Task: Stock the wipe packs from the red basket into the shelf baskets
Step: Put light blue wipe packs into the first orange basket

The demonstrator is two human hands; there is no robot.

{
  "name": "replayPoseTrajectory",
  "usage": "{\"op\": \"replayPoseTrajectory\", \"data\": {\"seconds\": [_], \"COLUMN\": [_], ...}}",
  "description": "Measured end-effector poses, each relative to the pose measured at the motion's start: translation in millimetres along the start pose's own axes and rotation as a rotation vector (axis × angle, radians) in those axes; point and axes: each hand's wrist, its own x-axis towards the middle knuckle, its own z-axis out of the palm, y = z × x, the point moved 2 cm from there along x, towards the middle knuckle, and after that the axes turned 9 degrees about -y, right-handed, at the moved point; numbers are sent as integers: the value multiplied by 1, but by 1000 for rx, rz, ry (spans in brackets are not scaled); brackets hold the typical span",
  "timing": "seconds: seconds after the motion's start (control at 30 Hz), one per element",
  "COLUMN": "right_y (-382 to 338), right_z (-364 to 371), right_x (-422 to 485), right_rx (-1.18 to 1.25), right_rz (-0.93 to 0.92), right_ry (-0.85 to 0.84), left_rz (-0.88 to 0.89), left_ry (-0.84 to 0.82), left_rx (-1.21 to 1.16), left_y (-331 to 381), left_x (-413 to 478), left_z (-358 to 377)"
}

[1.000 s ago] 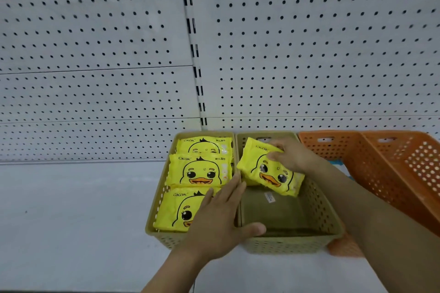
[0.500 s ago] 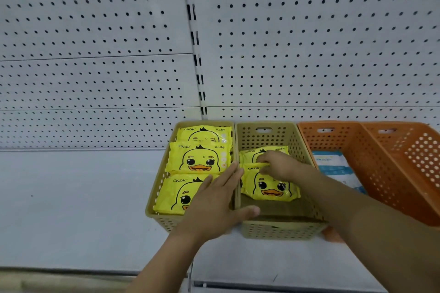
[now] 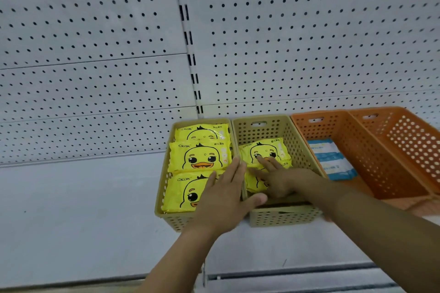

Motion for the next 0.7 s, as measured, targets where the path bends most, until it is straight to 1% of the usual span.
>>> {"op": "replayPoseTrajectory", "data": {"seconds": [0.07, 0.13, 0.2, 0.23, 0.3, 0.33, 0.4, 0.5, 0.57, 0.63, 0.67, 0.7], "right_y": [-2, -5, -8, -11, -16, -19, -24, -43, -62, -79, -86, -94], "right_z": [1, 7, 10, 7, 2, 0, 3, 27, 50, 77, 93, 108], "right_x": [-8, -11, -10, -13, -26, -36, -56, -81, -91, -100, -104, -109], "right_rx": [28, 40, 77, 137, 384, 487, 543, 467, 330, 265, 286, 333], "right_rz": [32, 60, 77, 77, 60, 52, 61, 155, 201, 193, 175, 150], "right_ry": [-12, -66, -69, -48, 41, 108, 290, 547, 788, 1011, 1071, 1081], "left_rz": [35, 60, 71, 70, 68, 69, 77, 112, 128, 143, 159, 178], "left_ry": [-16, -22, -14, -14, -20, -15, 11, 67, 94, 119, 160, 222], "left_rx": [54, 104, 121, 127, 138, 140, 147, 180, 244, 264, 259, 246], "left_y": [0, 0, -2, -3, -4, -4, -3, -3, -6, -12, -16, -19], "left_x": [-6, -10, -8, -6, -2, -2, -5, -13, -24, -42, -55, -71], "left_z": [0, 2, 2, 2, 1, 1, 1, 1, 3, 13, 18, 23]}}
